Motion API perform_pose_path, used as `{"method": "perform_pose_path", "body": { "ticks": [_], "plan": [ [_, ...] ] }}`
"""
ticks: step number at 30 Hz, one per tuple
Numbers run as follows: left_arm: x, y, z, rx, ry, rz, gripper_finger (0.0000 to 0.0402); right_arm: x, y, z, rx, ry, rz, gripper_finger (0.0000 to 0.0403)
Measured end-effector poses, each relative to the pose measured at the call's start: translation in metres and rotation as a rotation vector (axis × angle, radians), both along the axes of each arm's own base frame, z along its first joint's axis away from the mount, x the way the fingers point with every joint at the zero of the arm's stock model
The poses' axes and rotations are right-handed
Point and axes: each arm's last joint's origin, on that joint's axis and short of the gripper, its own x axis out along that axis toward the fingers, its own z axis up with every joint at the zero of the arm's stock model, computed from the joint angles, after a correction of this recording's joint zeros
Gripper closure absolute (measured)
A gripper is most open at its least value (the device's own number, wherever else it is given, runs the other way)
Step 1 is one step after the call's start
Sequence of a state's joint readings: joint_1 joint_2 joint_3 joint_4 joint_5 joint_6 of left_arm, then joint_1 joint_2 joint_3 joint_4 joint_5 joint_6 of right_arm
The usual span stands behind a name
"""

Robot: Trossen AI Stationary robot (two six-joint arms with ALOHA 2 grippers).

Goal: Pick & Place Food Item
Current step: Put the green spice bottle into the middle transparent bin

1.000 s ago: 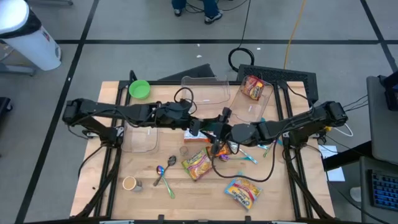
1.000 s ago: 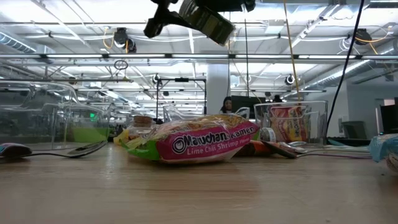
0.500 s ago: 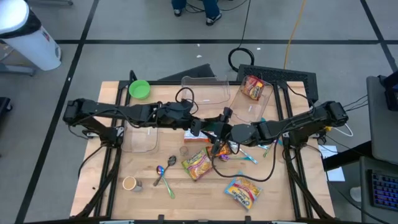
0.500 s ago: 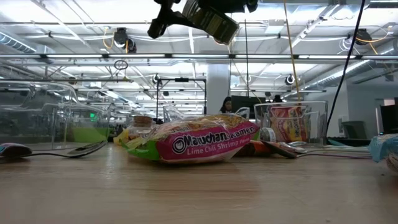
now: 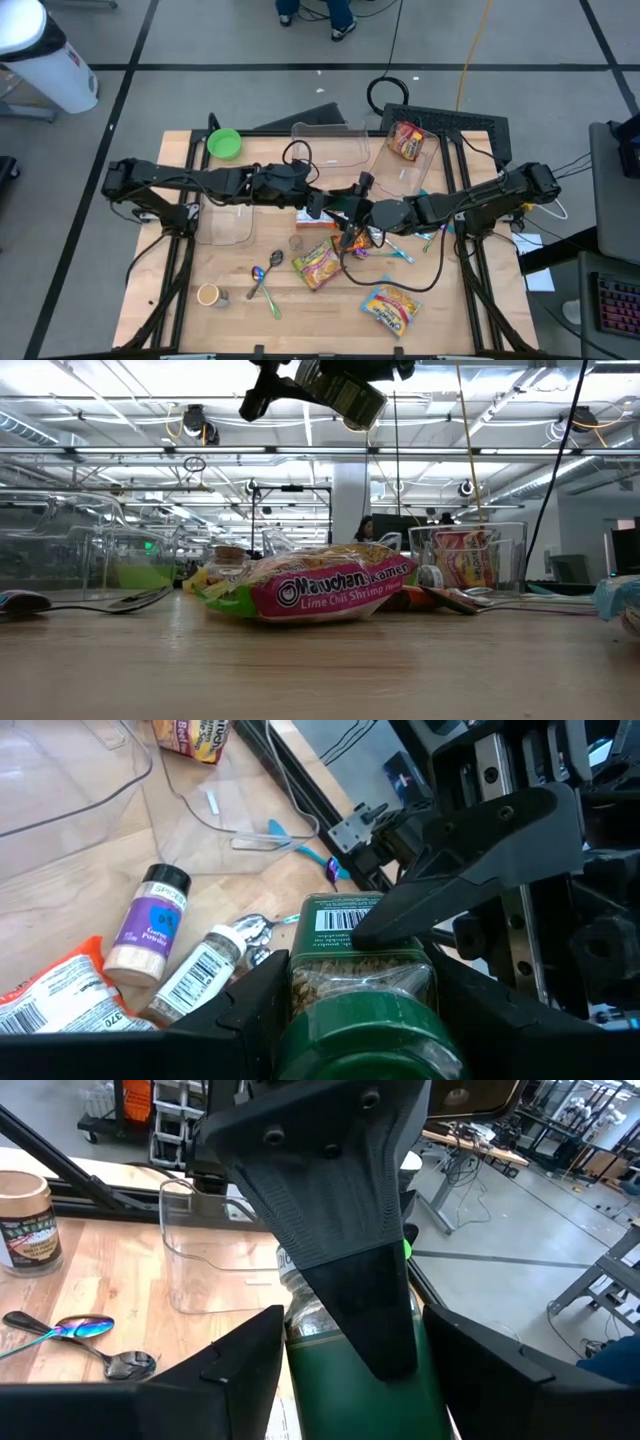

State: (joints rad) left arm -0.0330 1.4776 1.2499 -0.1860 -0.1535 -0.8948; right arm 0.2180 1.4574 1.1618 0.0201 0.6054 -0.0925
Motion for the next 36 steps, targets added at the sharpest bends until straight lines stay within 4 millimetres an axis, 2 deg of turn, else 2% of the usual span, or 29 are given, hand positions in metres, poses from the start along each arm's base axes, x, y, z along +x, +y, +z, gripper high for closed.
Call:
{"method": "perform_pose_path", "body": {
  "ticks": [16, 30, 36],
  "plan": [
    [0.0002, -0.0008, 0.0004, -0.009, -0.004, -0.021, 0.0198, -0.0014, -0.0005, -0.005, -0.012, 0.054, 0.004, 0.0172],
    [0.0001, -0.0005, 0.0006, -0.025, -0.007, -0.014, 0.0198, -0.0012, -0.0006, -0.0051, -0.013, 0.051, 0.003, 0.0205],
    [-0.0005, -0.0007, 0.0014, -0.026, -0.01, -0.017, 0.0155, -0.0012, -0.0006, -0.0052, 0.004, 0.044, -0.003, 0.0207]
  ]
}}
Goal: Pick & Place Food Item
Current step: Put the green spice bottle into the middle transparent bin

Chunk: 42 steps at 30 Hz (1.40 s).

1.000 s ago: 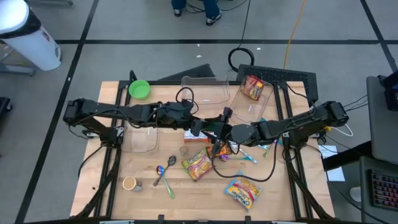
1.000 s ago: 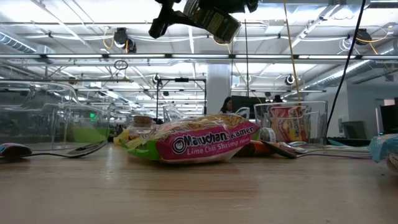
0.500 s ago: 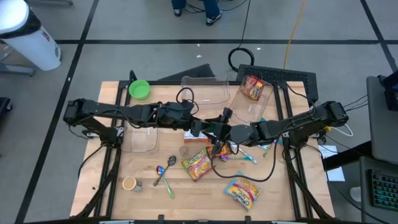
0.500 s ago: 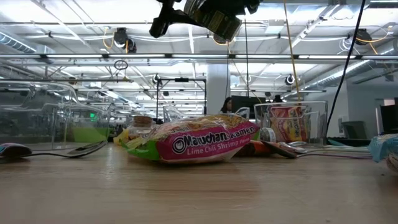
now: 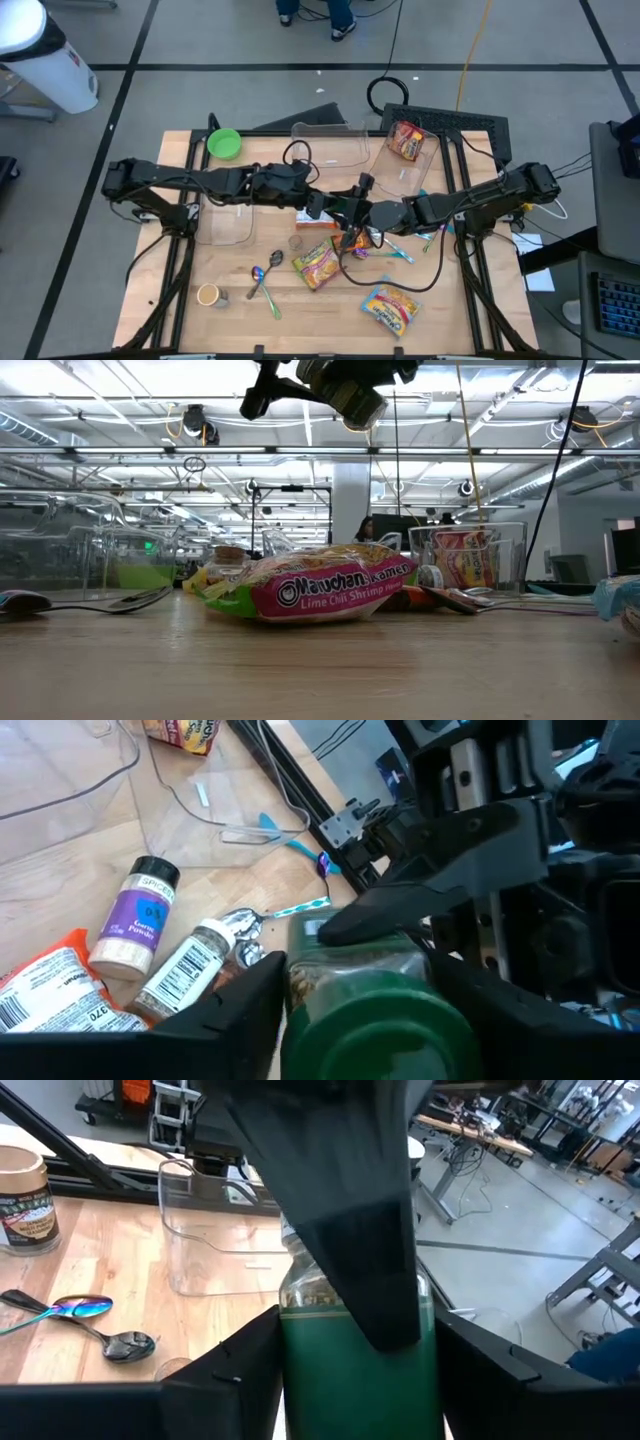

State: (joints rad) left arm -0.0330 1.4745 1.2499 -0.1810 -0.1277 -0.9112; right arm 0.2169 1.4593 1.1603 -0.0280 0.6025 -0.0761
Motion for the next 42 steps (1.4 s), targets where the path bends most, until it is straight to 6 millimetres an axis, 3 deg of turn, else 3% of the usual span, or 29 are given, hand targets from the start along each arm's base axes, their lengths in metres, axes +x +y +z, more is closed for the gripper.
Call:
{"method": "perform_pose_path", "body": {
  "ticks": [7, 16, 22, 30, 36, 42],
  "plan": [
    [0.0, 0.0, 0.001, 0.021, -0.004, -0.009, 0.012, 0.0, 0.0, -0.001, 0.012, -0.003, -0.005, 0.0208],
    [-0.011, 0.015, 0.02, 0.056, -0.08, -0.033, 0.0116, -0.007, -0.007, 0.017, 0.032, -0.094, -0.018, 0.0208],
    [-0.033, 0.026, 0.045, 0.149, -0.158, -0.048, 0.0115, -0.021, -0.017, 0.037, 0.108, -0.191, -0.051, 0.0209],
    [-0.071, 0.032, 0.079, 0.359, -0.25, -0.052, 0.0115, -0.04, -0.037, 0.068, 0.326, -0.384, 0.039, 0.0209],
    [-0.07, 0.03, 0.081, 0.447, -0.273, -0.115, 0.0114, -0.041, -0.054, 0.087, 0.499, -0.585, 0.134, 0.0209],
    [-0.058, 0.028, 0.074, 0.513, -0.28, -0.227, 0.0114, -0.038, -0.075, 0.094, 0.603, -0.718, 0.153, 0.0209]
  ]
}}
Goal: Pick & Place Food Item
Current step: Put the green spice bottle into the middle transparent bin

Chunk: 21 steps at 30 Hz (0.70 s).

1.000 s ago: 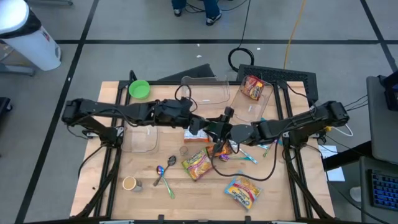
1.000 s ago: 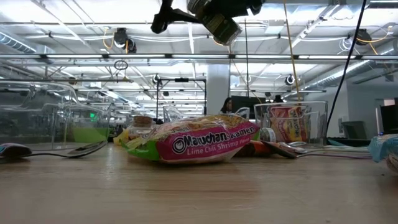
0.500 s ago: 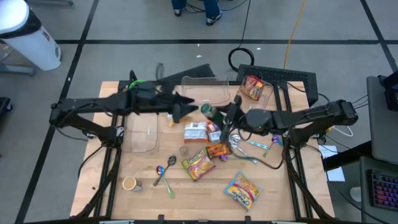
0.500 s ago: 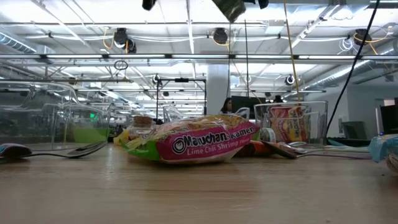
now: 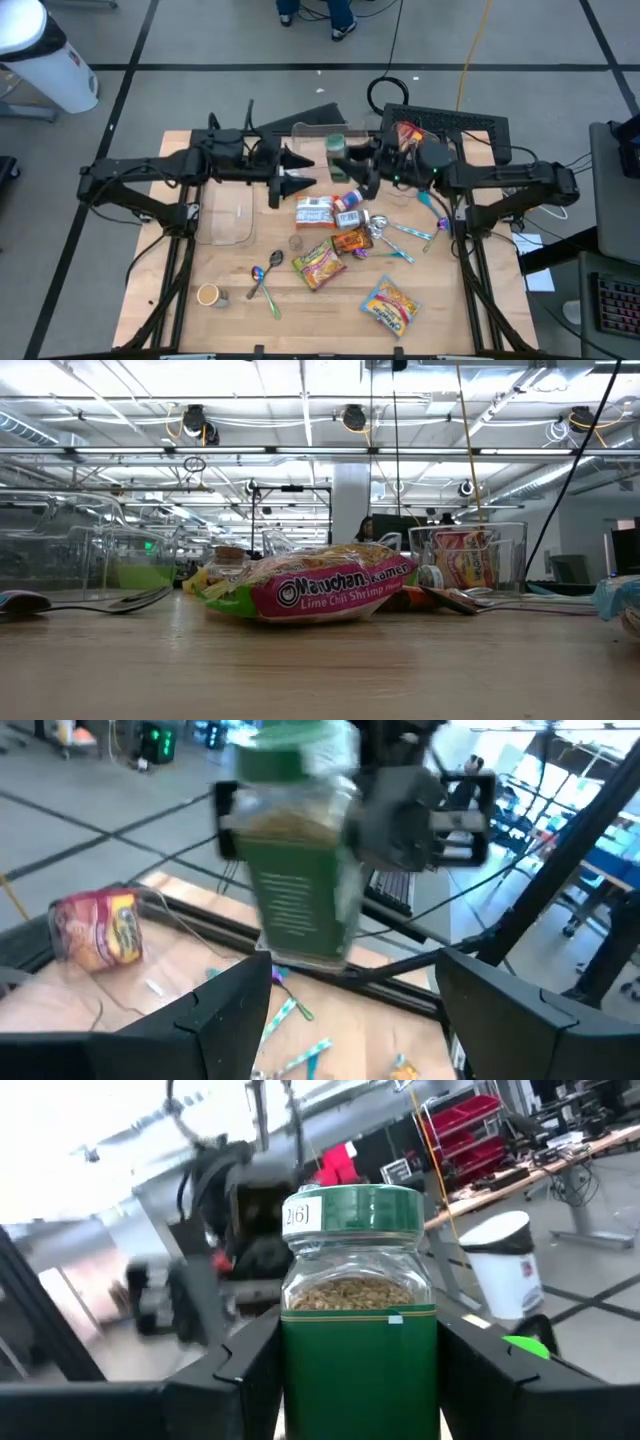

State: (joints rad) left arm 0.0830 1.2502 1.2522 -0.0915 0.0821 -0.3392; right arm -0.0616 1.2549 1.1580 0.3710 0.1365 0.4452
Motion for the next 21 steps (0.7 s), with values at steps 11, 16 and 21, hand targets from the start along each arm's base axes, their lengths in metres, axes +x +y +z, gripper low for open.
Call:
{"method": "perform_pose_path", "body": {
  "ticks": [11, 16, 21],
  "plan": [
    [0.001, 0.026, -0.006, -0.004, 0.027, -0.078, 0.0114, 0.026, -0.013, -0.012, 0.084, -0.113, 0.02, 0.0209],
    [-0.002, 0.039, -0.007, -0.024, 0.031, -0.151, 0.0115, 0.041, -0.012, -0.021, 0.095, -0.163, 0.024, 0.0209],
    [-0.002, 0.043, -0.008, -0.035, 0.037, -0.196, 0.0114, 0.049, -0.008, -0.026, 0.1, -0.201, -0.008, 0.021]
  ]
}}
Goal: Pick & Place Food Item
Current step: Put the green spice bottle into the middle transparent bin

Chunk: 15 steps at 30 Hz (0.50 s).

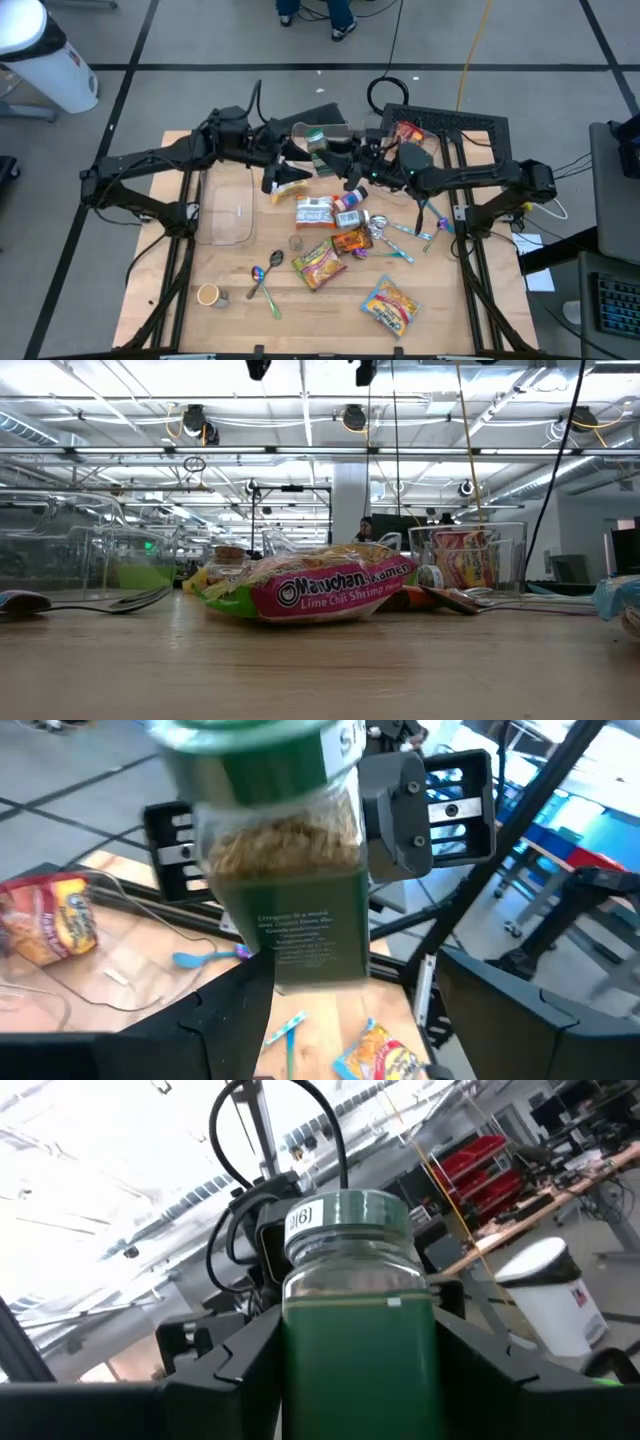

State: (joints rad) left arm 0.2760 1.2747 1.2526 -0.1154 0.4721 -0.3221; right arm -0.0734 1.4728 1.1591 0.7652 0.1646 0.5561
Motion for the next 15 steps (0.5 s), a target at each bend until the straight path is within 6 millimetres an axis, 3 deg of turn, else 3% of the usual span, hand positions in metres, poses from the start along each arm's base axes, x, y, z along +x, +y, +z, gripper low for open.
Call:
{"method": "perform_pose_path", "body": {
  "ticks": [15],
  "plan": [
    [-0.009, 0.029, -0.007, -0.028, 0.063, 0.088, 0.0114, 0.002, 0.001, 0.001, -0.02, -0.05, -0.063, 0.0211]
  ]
}}
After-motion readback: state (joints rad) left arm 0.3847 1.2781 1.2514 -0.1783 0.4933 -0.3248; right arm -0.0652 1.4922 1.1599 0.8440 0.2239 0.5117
